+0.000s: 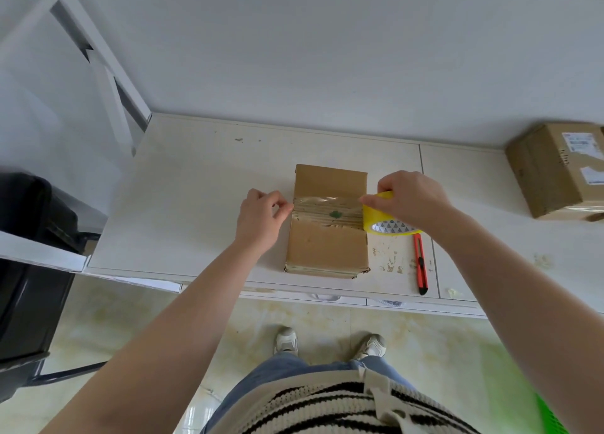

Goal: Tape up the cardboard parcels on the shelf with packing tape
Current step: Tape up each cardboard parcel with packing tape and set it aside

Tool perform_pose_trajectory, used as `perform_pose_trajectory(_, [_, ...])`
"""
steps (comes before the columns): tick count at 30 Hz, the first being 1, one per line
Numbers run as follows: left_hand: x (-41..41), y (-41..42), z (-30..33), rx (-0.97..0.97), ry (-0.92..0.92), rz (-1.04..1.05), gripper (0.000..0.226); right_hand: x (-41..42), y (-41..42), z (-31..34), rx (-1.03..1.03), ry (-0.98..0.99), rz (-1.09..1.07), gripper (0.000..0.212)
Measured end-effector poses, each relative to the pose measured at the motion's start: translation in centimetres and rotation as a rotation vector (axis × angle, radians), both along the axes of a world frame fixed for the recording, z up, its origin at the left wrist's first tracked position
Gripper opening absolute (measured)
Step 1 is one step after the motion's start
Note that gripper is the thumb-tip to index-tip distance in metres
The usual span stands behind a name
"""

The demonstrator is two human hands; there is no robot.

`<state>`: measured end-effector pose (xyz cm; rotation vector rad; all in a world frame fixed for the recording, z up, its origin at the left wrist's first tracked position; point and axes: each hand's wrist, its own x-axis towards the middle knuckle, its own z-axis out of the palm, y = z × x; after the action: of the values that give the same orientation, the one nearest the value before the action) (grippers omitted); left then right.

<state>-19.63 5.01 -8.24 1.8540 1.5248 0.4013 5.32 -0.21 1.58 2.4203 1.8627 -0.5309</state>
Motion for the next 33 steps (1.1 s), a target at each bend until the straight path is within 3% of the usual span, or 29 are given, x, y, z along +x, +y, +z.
perform_pose_trajectory(2, [0.4,-0.4,0.0,0.061,0.131,-0.046,0.027,0.0,-0.1,0.0,0.001,-0.003,-0.002,0.047])
perform_pose_trajectory(10, [2.3,-1.0,0.5,0.250,0.355,-0.038,0.043,0.0,-0.1,-0.2,0.003,-0.007,0.000,0.044])
perform_pose_trajectory(15, [2.6,-0.6,0.5,0.201,0.385,-0.087,0.043,-0.3,0.1,-0.3,-0.005,-0.044,0.019,0.046])
perform_pose_trajectory(20, [2.3,-1.3,0.8,0.239,0.509,-0.050,0.057,0.0,0.0,-0.5,-0.008,-0.045,-0.010,0.043])
perform_pose_trajectory(33, [2.5,-0.3,0.6,0.039,0.259,-0.066,0.057,-0.1,0.2,-0.8,-0.008,-0.043,0.002,0.043])
